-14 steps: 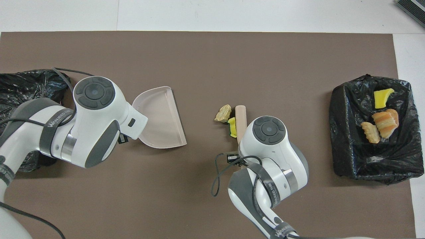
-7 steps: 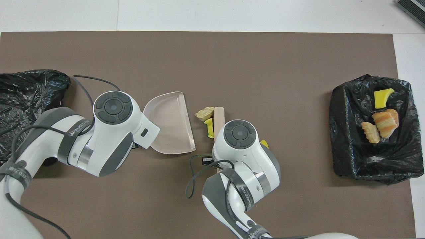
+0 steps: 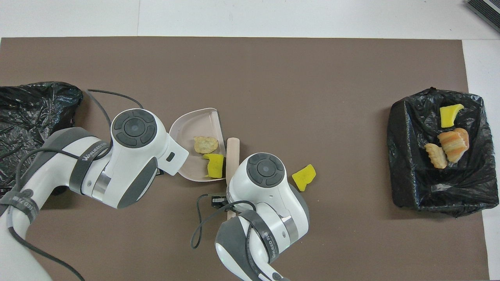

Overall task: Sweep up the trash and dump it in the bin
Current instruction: 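Sweep the bread and a sponge into the dustpan with the right gripper, then move the brush behind the last sponge and sweep it into the dustpan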

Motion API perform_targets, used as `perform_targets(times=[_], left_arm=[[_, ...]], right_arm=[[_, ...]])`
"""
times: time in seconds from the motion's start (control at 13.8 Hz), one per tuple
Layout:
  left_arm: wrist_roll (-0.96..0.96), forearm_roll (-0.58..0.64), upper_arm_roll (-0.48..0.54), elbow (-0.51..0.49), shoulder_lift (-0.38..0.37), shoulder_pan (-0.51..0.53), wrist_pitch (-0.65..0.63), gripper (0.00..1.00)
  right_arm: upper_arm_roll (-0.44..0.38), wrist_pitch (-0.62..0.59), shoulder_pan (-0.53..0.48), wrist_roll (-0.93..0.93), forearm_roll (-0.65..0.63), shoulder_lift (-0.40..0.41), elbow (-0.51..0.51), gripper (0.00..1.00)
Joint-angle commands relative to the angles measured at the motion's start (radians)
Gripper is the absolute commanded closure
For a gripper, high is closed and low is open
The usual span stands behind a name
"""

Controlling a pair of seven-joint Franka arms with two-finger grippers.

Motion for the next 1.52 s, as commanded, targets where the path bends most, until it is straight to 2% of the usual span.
perform_targets(times=[0.0,0.29,0.43,0.58,0.8,1.01,1.23,1.37,1.45], left_arm=[[0.008,0.013,0.007,-0.036,-0.017,-0.019,0.030,1.00],[0.047,0.013,0.007,-0.036,-0.017,-0.020,0.030,1.00],[0.100,0.013,0.007,-0.033,-0.015,-0.020,0.033,1.00],[0.100,0.013,0.007,-0.033,-0.015,-0.020,0.029,1.00],[0.100,0.013,0.007,-0.033,-0.017,-0.041,0.026,1.00],[0.100,0.013,0.007,-0.031,-0.017,-0.046,0.027,1.00],[0.101,0.013,0.007,-0.030,-0.015,-0.046,0.027,1.00],[0.100,0.013,0.004,-0.031,-0.017,-0.048,0.029,1.00],[0.100,0.013,0.004,-0.031,-0.017,-0.057,0.029,1.00]], right_arm=[[0.001,-0.060,-0.022,-0.001,0.019,-0.067,0.001,1.00],[-0.011,-0.297,-0.105,0.017,-0.024,-0.209,-0.009,1.00],[-0.009,-0.428,-0.151,0.058,-0.166,-0.249,-0.008,1.00],[-0.011,-0.520,-0.183,0.086,-0.223,-0.269,-0.019,1.00],[-0.009,-0.536,-0.238,0.181,-0.244,-0.299,-0.080,1.00],[-0.006,-0.532,-0.287,0.232,-0.244,-0.374,-0.201,1.00],[-0.006,-0.455,-0.303,0.229,-0.225,-0.460,-0.345,1.00],[-0.003,-0.422,-0.294,0.230,-0.219,-0.470,-0.385,1.00],[-0.002,-0.369,-0.288,0.241,-0.189,-0.465,-0.404,1.00]])
